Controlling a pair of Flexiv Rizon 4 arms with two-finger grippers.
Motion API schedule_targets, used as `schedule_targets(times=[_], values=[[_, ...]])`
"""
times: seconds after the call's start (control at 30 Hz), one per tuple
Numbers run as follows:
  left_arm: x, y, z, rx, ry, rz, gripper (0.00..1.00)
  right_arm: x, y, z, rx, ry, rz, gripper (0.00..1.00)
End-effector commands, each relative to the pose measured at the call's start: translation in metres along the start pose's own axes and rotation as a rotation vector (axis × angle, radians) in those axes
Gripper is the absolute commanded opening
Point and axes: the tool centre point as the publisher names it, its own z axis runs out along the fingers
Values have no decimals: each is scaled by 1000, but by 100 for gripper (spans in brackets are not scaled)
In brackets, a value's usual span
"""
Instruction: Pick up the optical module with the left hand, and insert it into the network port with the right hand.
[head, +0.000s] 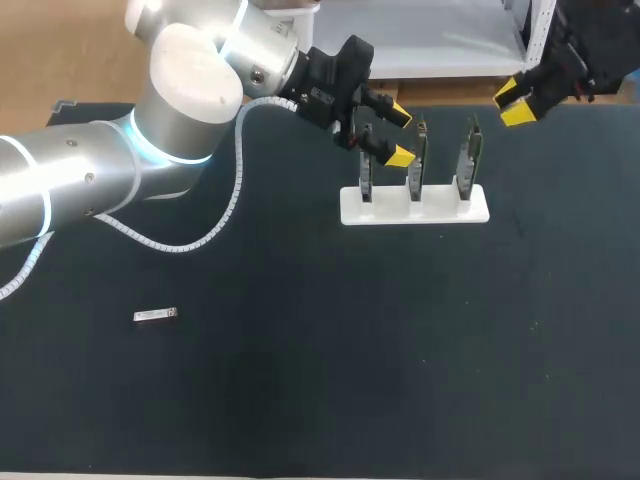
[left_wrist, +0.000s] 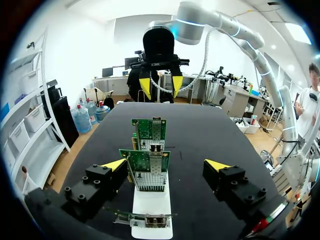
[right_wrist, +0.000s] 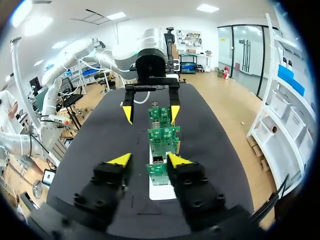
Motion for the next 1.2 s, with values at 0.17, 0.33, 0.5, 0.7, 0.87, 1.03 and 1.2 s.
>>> schedule_targets(times=[0.17, 0.33, 0.5, 0.7, 0.87, 1.03, 1.2], values=[[-1, 1, 0, 3, 5, -2, 100, 0, 3, 0, 8, 1, -1, 100], [-1, 1, 0, 3, 5, -2, 100, 0, 3, 0, 8, 1, -1, 100], [-1, 1, 0, 3, 5, -2, 100, 0, 3, 0, 8, 1, -1, 100], [-2, 2, -4, -2, -3, 8, 100, 0, 3, 0, 8, 1, -1, 100], [-13, 4, -22, -48, -12, 46, 100, 0, 3, 0, 8, 1, -1, 100], [-29, -1, -61, -145, 21, 105, 100, 0, 3, 0, 8, 1, -1, 100], [-32, -22, -117, -270, 152, 183, 100, 0, 3, 0, 8, 1, -1, 100]])
